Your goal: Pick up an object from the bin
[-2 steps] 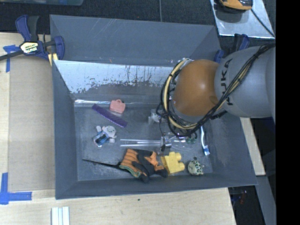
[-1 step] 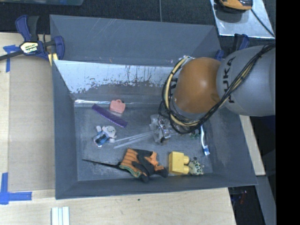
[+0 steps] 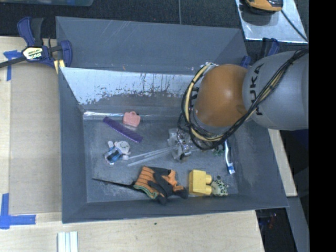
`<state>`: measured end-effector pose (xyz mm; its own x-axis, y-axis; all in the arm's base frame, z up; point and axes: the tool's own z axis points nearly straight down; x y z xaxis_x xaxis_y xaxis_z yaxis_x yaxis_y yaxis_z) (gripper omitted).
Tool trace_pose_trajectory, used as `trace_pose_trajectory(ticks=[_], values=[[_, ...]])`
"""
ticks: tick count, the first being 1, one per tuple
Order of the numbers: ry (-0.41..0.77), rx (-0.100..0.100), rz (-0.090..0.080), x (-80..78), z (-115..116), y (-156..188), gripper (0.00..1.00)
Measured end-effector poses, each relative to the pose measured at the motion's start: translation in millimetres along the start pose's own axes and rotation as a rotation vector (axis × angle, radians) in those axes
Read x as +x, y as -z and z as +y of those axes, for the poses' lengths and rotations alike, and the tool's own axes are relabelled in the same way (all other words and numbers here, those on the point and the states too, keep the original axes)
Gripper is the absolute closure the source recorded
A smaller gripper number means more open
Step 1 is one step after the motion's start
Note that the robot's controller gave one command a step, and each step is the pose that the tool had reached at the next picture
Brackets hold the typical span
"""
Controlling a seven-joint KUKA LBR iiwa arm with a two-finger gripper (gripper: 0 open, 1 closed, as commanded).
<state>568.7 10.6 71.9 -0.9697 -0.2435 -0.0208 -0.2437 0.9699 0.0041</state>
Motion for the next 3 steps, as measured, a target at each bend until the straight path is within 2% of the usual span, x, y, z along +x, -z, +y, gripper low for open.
trace_pose_trajectory(ticks=[1,3], values=[[-0.002,-0.001,0.003,0.8,0.4,22.8,1.00],[-0.004,0.001,-0.004,-2.0,-0.1,67.6,1.00]])
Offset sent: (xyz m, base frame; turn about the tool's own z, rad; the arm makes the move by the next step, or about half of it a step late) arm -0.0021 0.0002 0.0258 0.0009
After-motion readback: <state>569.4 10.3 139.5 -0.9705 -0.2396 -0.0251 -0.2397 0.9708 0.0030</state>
